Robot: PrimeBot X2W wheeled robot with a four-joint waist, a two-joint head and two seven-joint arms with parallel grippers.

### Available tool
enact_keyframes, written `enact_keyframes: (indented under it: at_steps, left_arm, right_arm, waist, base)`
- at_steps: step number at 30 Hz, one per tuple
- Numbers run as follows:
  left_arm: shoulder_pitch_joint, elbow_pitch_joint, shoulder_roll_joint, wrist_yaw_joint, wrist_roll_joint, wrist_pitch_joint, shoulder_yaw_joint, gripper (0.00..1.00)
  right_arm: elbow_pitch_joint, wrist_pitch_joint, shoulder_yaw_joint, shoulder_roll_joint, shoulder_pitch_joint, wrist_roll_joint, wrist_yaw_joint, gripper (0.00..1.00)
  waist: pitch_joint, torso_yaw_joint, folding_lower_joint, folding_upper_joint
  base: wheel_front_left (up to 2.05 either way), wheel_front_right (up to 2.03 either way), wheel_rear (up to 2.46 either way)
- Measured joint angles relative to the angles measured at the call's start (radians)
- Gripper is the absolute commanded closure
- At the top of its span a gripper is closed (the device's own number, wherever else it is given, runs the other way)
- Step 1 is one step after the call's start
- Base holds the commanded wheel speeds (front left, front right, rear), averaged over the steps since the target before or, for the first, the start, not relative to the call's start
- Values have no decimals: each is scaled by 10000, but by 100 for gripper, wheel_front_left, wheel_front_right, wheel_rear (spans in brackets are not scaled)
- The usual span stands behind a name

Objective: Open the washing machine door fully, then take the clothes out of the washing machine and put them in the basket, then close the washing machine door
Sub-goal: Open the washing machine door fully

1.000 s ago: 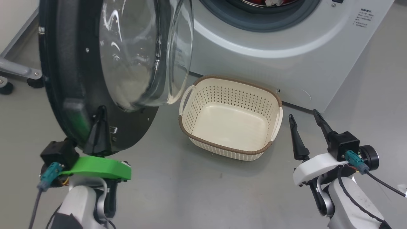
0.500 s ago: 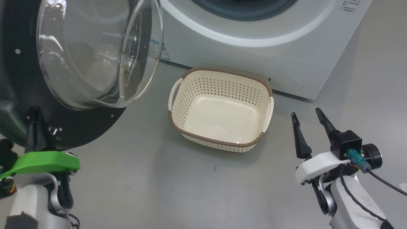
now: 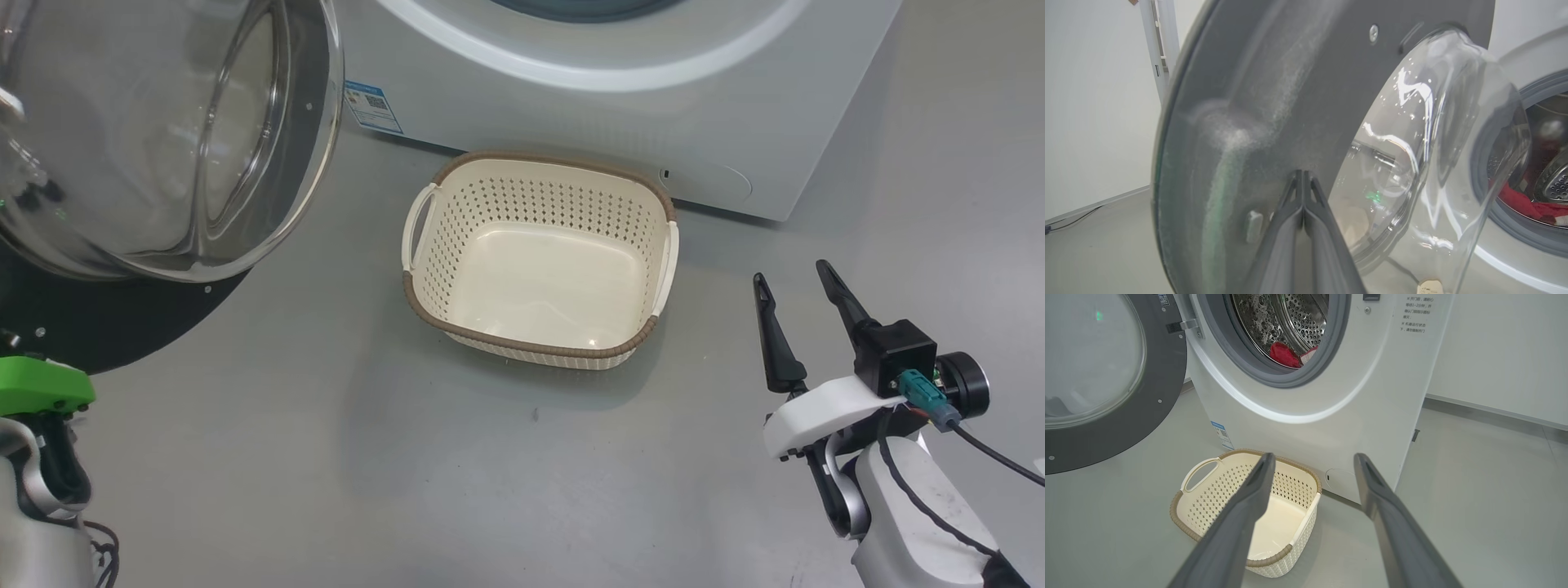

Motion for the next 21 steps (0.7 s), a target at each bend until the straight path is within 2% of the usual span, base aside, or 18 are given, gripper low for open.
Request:
enact_keyframes:
  at_steps: [4, 12, 15, 21]
  left_arm:
    - [-187, 336, 153, 23, 0, 0, 245, 100]
    - [-444, 571, 33, 8, 261, 2, 238, 100]
    - [-443, 523, -100, -272, 577, 2, -44, 100]
    - [-292, 25, -757, -794, 1099, 2, -623, 100]
  right_arm:
    - [4, 0, -94, -12, -5, -2, 56, 0]
    - [27, 0, -359, -67, -7, 0, 58, 0]
    - [33, 0, -360, 46, -7, 0, 102, 0]
    - [90, 0, -399, 132, -6, 0, 169, 0]
  waist:
    - [98, -138, 0, 0]
    - [42, -202, 0, 0]
    - [-64, -216, 0, 0]
    - [-343, -315, 0, 0]
  base:
    - [0, 0, 0]
    - [0, 0, 0]
    - [0, 0, 0]
    - [0, 0, 0]
